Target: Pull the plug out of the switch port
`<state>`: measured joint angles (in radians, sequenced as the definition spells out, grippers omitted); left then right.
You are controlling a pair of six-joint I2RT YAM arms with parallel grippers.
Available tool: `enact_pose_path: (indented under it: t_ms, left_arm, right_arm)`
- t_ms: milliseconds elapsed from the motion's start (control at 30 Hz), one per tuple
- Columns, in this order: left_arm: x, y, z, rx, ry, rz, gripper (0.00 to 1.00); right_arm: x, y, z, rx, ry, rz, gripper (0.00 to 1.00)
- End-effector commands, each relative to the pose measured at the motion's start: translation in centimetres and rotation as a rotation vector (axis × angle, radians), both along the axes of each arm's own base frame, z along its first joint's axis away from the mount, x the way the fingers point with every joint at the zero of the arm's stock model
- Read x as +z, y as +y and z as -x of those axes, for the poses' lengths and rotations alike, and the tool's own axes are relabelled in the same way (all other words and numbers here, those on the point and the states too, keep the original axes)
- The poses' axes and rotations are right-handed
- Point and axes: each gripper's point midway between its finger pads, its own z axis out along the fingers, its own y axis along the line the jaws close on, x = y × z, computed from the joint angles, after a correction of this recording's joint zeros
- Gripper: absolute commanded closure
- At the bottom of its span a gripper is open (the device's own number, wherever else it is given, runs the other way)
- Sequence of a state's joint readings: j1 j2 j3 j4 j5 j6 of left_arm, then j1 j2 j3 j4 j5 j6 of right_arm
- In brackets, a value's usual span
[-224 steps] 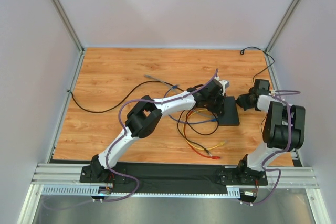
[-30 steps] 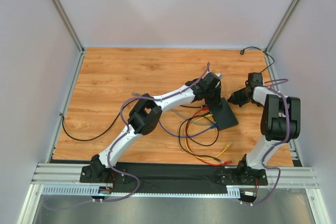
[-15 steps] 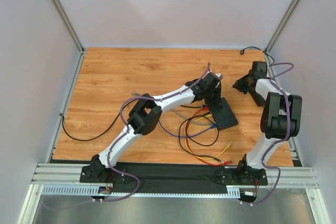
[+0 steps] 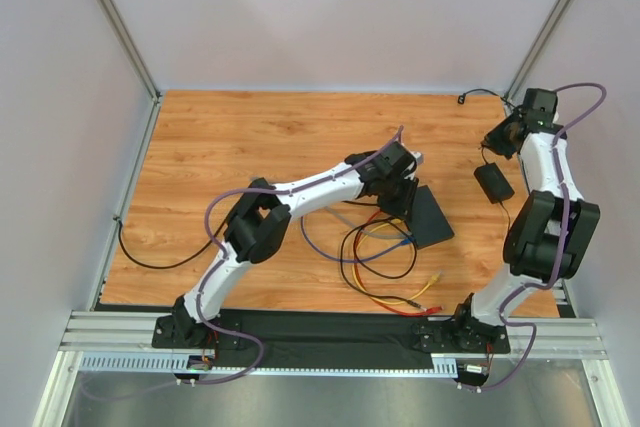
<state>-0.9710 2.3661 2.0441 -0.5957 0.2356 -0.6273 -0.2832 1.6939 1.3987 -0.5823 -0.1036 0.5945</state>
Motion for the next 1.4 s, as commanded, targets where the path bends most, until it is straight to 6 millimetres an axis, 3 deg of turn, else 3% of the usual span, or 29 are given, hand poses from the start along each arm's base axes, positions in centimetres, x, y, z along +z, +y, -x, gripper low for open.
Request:
enact_pose_path:
  t_ms: [0,33,67,100,133,167,200,267,300,367,433,467,500,633,667,733,800,900,1033,1067,1133,1200,1267,1333,1367]
  left_arm:
    - [8.4,1.7,2.3,-0.099,-0.059,0.103,0.64]
    - [9.3,2.0,2.7,-0.107,-0.066,0.121,0.63]
    - [12.3,2.4,3.1,-0.12,-0.111,0.18,0.63]
    - [11.4,3.3,4.1,-0.134,-0.085,0.17,0.63]
    - [12.1,3.8,4.6,-0.142,-0.092,0.185,0.63]
    - [14.3,4.3,5.2,-0.153,-0.121,0.233,0.63]
    - [13.5,5.2,6.2,-0.172,-0.094,0.227,0.64]
    - [15.4,6.4,7.4,-0.196,-0.118,0.267,0.64]
    - [14.1,7.3,8.1,-0.203,-0.103,0.244,0.64]
    - [14.2,8.9,9.1,-0.206,-0.111,0.25,0.64]
    - [14.4,9.6,9.9,-0.222,-0.117,0.263,0.64]
    - [14.9,10.2,10.2,-0.225,-0.125,0.268,0.64]
    - [14.4,10.6,10.5,-0.23,-0.118,0.259,0.64]
    - [14.6,11.4,11.6,-0.259,-0.122,0.286,0.64]
    - [14.5,11.5,11.7,-0.261,-0.119,0.283,0.64]
    - [14.3,11.6,12.0,-0.282,-0.113,0.278,0.64]
    - [14.3,11.7,12.6,-0.321,-0.094,0.271,0.63]
    - [14.0,13.0,12.7,-0.323,-0.114,0.23,0.63]
    - [15.1,13.7,12.7,-0.303,-0.155,0.242,0.61]
    - [15.1,13.7,12.5,-0.293,-0.16,0.242,0.61]
    - [15.4,13.4,12.3,-0.263,-0.162,0.27,0.61]
    - [14.8,13.4,12.3,-0.223,-0.137,0.275,0.6]
    - [14.4,12.9,12.1,-0.208,-0.132,0.3,0.6]
    - [14.3,12.3,11.8,-0.184,-0.127,0.315,0.59]
    - [13.8,12.0,11.4,-0.175,-0.127,0.308,0.58]
  right_arm:
    - [-1.3,-1.9,0.1,0.015,0.088,0.029,0.97]
    - [-0.6,-2.4,-0.8,0.016,0.064,0.03,0.97]
    - [-0.6,-2.7,-1.5,0.011,0.052,0.033,0.97]
    - [-1.5,-2.9,-2.4,0.021,0.059,0.026,0.97]
    - [-0.3,-3.2,-3.7,0.028,0.025,0.037,0.97]
    - [-0.3,-3.3,-4.3,0.031,0.023,0.037,0.97]
    - [-1.6,-3.5,-4.9,0.032,0.048,0.03,0.97]
    - [-0.5,-3.8,-6.8,0.035,0.001,0.029,0.97]
    - [-1.3,-3.5,-7.7,0.036,0.002,-0.008,0.97]
    - [-0.1,-3.4,-9.5,0.036,-0.039,-0.02,0.96]
    - [-1.0,-3.1,-10.9,0.04,-0.04,-0.035,0.96]
    - [0.3,-2.6,-12.2,0.051,-0.079,-0.028,0.96]
    - [-0.9,-2.4,-13.0,0.056,-0.068,-0.038,0.96]
    - [-1.8,-0.7,-15.8,0.077,-0.089,-0.087,0.95]
    - [-3.3,-0.6,-16.2,0.076,-0.069,-0.092,0.94]
    - [-3.7,-0.5,-16.8,0.075,-0.075,-0.094,0.9]
    - [-4.6,-0.8,-17.0,0.067,-0.054,-0.082,0.76]
    - [-5.0,-0.8,-16.6,0.082,-0.018,-0.06,0.64]
    - [-3.7,-0.8,-14.7,0.107,0.017,-0.018,0.57]
    - [-2.0,-1.0,-13.7,0.097,0.017,0.009,0.57]
    - [-0.6,-1.1,-11.9,0.092,0.036,0.043,0.56]
    - [1.6,-1.0,-8.8,0.071,0.047,0.098,0.57]
    - [3.3,0.4,-5.4,0.091,0.046,0.139,0.57]
    - [3.8,1.3,-2.8,0.1,0.061,0.171,0.57]
    - [6.1,2.8,-1.3,0.123,0.015,0.179,0.57]
